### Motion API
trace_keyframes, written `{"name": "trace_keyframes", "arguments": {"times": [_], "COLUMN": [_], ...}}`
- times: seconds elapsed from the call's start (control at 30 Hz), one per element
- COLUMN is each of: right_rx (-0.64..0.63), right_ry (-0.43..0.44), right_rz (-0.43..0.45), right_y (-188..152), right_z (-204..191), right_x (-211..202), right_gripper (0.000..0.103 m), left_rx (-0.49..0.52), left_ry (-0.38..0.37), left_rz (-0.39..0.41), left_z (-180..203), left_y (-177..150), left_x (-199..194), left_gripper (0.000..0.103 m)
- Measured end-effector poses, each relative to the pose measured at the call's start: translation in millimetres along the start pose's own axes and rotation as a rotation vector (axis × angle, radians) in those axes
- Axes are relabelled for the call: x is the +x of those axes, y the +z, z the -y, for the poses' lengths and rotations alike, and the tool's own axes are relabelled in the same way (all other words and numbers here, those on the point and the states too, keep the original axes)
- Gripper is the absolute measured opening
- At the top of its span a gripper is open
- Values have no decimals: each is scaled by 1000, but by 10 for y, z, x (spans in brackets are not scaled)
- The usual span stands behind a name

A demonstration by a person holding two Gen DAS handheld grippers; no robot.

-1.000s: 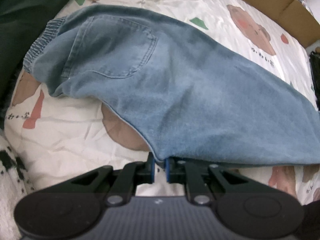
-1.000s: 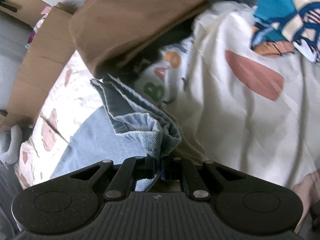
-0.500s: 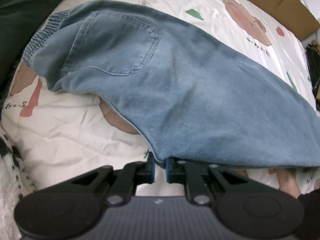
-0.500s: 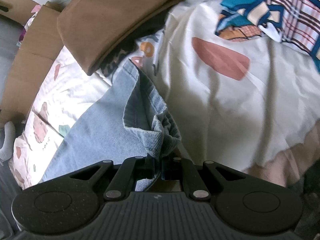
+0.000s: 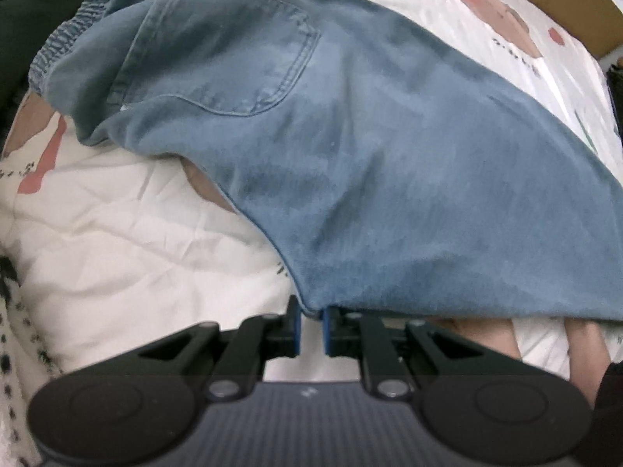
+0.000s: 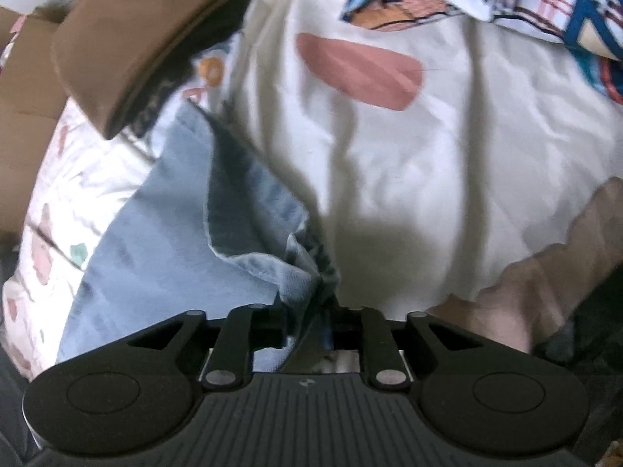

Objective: Fold clothes
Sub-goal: 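Open the left gripper and move it to the elastic waistband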

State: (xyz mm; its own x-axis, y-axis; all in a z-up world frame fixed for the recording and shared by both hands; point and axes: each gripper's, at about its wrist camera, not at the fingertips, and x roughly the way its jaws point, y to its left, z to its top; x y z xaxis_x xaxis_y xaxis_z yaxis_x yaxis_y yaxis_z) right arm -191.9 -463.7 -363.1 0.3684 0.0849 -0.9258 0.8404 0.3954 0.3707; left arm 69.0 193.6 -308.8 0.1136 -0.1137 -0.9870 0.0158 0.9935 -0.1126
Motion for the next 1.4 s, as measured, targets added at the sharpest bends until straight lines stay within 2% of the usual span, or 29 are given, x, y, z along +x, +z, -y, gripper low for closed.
{"name": "trace_keyframes", "arguments": {"times": [0.13,0.27,0.33,0.4,0.53,0.6,0.73,0.93,1.03,1.1,1.27,1.4], "right_rx": [-14,-81,-114,-153,-251,-305,-421,-597,-618,-621,-623,-643], "right_ry": [-42,-49,-52,-49,-20,-16,9,-57,-70,-79,-99,-127], "right_rz": [17,66,90,112,137,143,145,152,137,130,122,119], "right_y": [49,124,161,199,296,336,360,319,331,336,334,326], "right_z": [58,24,6,-35,-257,-369,-601,-929,-1019,-1067,-1182,-1267], "right_x": [-105,-254,-328,-386,-364,-329,-241,-15,117,202,349,428], "right_gripper": [25,24,25,25,25,25,25,26,27,27,28,32], "left_rx": [-8,-32,-42,-57,-68,-63,-85,-142,-168,-182,-240,-284], "left_ry": [18,19,28,36,51,71,161,238,241,244,231,208], "left_rz": [2,39,60,80,121,146,242,357,392,406,409,399], "left_z": [-58,-127,-135,-169,-184,-182,-243,-465,-571,-633,-821,-934], "left_y": [-36,-75,-86,-64,13,83,270,661,903,1063,1458,1693], "left_x": [-76,-258,-336,-406,-519,-556,-632,-636,-598,-556,-346,-132], "left_gripper": [8,14,23,36,42,49,48,48,48,43,40,37]}}
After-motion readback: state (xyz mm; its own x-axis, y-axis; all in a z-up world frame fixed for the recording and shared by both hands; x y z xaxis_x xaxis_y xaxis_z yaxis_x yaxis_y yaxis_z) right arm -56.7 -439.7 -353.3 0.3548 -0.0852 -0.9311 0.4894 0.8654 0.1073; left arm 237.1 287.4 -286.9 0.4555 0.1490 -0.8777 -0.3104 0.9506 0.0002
